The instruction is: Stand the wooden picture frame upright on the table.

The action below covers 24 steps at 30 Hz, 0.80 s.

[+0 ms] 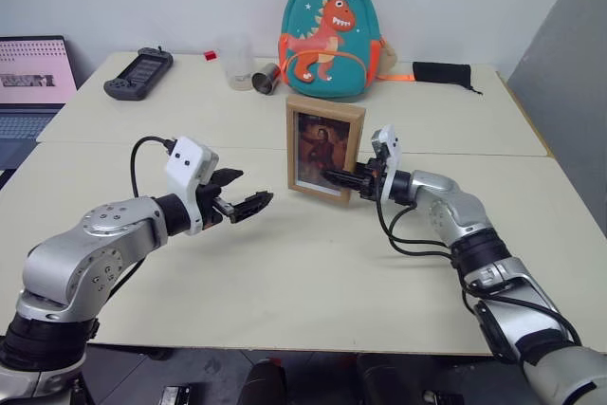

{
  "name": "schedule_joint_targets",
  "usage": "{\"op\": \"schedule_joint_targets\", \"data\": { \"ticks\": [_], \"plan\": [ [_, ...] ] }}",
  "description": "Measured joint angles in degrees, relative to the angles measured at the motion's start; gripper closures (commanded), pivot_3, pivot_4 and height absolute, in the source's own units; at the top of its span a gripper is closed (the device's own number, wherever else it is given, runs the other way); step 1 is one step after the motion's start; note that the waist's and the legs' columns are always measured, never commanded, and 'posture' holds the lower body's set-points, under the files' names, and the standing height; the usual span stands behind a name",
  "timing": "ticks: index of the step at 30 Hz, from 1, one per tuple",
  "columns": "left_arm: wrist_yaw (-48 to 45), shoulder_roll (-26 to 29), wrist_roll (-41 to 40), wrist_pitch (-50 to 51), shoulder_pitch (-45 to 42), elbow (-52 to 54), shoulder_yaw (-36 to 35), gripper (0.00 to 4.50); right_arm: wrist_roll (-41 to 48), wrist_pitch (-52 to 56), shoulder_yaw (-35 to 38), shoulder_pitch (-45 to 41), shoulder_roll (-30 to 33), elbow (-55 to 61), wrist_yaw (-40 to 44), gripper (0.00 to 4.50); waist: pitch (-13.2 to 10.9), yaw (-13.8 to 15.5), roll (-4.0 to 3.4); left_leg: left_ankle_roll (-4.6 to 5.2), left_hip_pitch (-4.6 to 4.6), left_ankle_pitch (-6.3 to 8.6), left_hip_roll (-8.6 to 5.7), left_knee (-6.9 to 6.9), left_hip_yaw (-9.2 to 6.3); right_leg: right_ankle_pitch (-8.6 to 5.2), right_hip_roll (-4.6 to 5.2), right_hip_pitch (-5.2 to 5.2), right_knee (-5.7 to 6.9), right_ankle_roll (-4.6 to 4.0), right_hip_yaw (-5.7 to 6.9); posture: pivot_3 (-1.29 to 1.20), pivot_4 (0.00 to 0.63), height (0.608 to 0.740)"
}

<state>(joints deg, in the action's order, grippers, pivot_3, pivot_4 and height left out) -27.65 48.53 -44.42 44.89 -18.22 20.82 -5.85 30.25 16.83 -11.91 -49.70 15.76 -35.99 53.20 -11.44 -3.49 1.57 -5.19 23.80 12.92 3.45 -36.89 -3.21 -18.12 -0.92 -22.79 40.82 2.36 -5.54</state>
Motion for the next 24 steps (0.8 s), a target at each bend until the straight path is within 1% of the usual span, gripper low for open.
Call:
{"op": "schedule_joint_targets", "data": {
  "ticks": [5, 9, 11, 17, 20, 21, 24],
  "plan": [
    [-0.69, -0.68, 3.16, -1.03, 1.83, 0.13, -0.22, 0.00, -3.17, -3.37, 2.61, -1.09, -3.62, -9.42, 1.43, 3.17, 0.00, 0.06, 0.00, 0.00, 0.04, 0.00, 0.00, 0.02, 0.05, 0.00, 0.01, -0.06, 0.00, 0.00, -0.02, 0.00, 0.150, 0.740],
    [-1.40, -1.26, 4.28, -1.10, 2.14, 0.13, -0.32, 0.00, -6.57, -7.85, 3.24, -1.09, -4.27, -11.40, 3.22, 3.17, 0.00, 0.06, 0.00, 0.00, 0.01, 0.00, 0.01, 0.02, 0.03, 0.00, 0.00, -0.05, 0.05, 0.01, -0.01, 0.00, 0.150, 0.740],
    [-1.83, -1.51, 4.66, -1.15, 2.15, 0.12, -0.67, 0.00, -7.45, -8.91, 3.84, -0.79, -4.65, -11.68, 3.66, 2.46, 0.00, 0.05, 0.00, 0.00, 0.00, 0.00, 0.01, 0.01, 0.03, 0.00, -0.01, -0.05, 0.06, 0.01, -0.01, 0.00, 0.150, 0.740],
    [-3.24, -1.99, 6.38, -1.31, 1.97, -1.02, -1.01, 0.00, -9.69, -7.65, 4.08, 2.41, -4.41, -10.37, 4.30, 1.12, 0.00, 0.07, 0.00, 0.00, 0.02, 0.00, 0.01, 0.03, 0.03, 0.00, -0.01, -0.06, 0.04, 0.01, 0.00, 0.00, 0.150, 0.740],
    [-4.32, -2.73, 7.72, -1.72, 1.28, -2.77, -0.84, 0.00, -11.69, -7.78, 3.89, 5.00, -2.28, -6.06, 4.80, 0.20, 0.01, 0.12, 0.00, 0.00, 0.03, 0.00, 0.00, 0.03, 0.02, 0.00, 0.00, -0.06, 0.03, 0.01, 0.00, 0.00, 0.150, 0.740],
    [-4.46, -3.08, 8.24, -1.82, 1.05, -3.45, -0.62, 0.00, -12.27, -7.77, 3.89, 6.14, -1.11, -4.13, 5.06, 0.06, 0.01, 0.22, 0.01, 0.00, 0.03, 0.00, -0.01, 0.02, 0.02, 0.00, 0.00, -0.05, 0.03, 0.01, 0.01, 0.00, 0.150, 0.740],
    [-5.00, -4.37, 9.97, -2.72, 0.41, -5.80, 0.18, 0.00, -13.24, -6.40, 4.14, 10.69, 2.83, 2.89, 5.44, 0.06, 0.01, 0.43, 0.01, -0.01, 0.05, 0.00, -0.01, 0.03, 0.02, 0.00, 0.00, -0.05, 0.00, 0.01, 0.01, 0.00, 0.150, 0.740]
  ]
}}
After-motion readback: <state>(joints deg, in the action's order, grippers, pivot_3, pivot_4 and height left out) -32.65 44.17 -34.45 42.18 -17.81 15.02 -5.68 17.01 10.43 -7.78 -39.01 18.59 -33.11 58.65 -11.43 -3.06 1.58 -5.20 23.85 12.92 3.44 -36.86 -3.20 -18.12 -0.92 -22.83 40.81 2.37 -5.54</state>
